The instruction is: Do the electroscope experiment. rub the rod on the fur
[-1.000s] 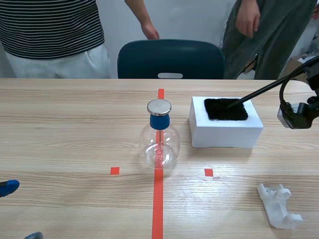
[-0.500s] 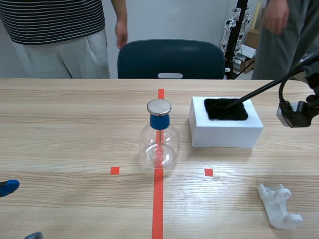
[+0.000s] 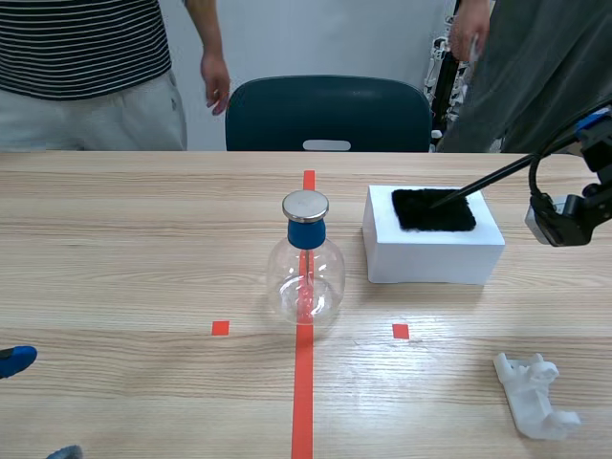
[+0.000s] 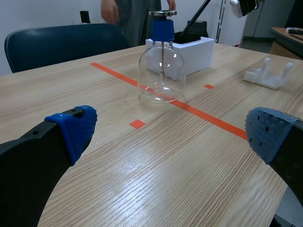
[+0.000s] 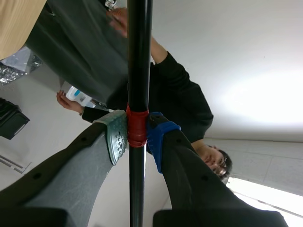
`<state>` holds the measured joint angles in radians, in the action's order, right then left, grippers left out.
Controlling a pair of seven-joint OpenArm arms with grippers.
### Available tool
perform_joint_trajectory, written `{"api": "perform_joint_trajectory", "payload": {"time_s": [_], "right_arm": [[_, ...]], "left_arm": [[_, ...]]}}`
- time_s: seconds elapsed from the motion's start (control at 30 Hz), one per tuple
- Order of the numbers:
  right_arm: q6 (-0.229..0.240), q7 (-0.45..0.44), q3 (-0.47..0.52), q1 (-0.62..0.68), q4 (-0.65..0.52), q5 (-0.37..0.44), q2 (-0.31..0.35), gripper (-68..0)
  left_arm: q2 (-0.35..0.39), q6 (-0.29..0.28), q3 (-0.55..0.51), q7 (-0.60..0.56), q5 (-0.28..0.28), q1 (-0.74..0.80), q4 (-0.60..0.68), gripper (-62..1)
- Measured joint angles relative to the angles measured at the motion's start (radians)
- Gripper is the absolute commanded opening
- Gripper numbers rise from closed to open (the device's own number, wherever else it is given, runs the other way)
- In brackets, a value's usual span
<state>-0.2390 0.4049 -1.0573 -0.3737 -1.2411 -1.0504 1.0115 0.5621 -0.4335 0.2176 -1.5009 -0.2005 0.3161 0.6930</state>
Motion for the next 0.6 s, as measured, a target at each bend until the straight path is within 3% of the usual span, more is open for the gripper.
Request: {"api": "perform_joint_trajectory", "payload": {"time_s": [0.27,0.47,0.6], "right_arm": [[-0.006,-0.052,0.002,-0.014,-0.001,-0.037,0.007,-67.5],[0.001,0.001,0.001,-0.013,-0.001,0.024,-0.008,-67.5],[-0.003,-0.058,0.001,-0.01,-0.001,0.024,0.021,-67.5]], "left_arm": [[0.0,0.0,0.0,0.0,0.0,0.0,0.0,1.4],[0.0,0.0,0.0,0.0,0.0,0.0,0.0,1.4],[0.0,0.0,0.0,0.0,0.0,0.0,0.0,1.4]]}}
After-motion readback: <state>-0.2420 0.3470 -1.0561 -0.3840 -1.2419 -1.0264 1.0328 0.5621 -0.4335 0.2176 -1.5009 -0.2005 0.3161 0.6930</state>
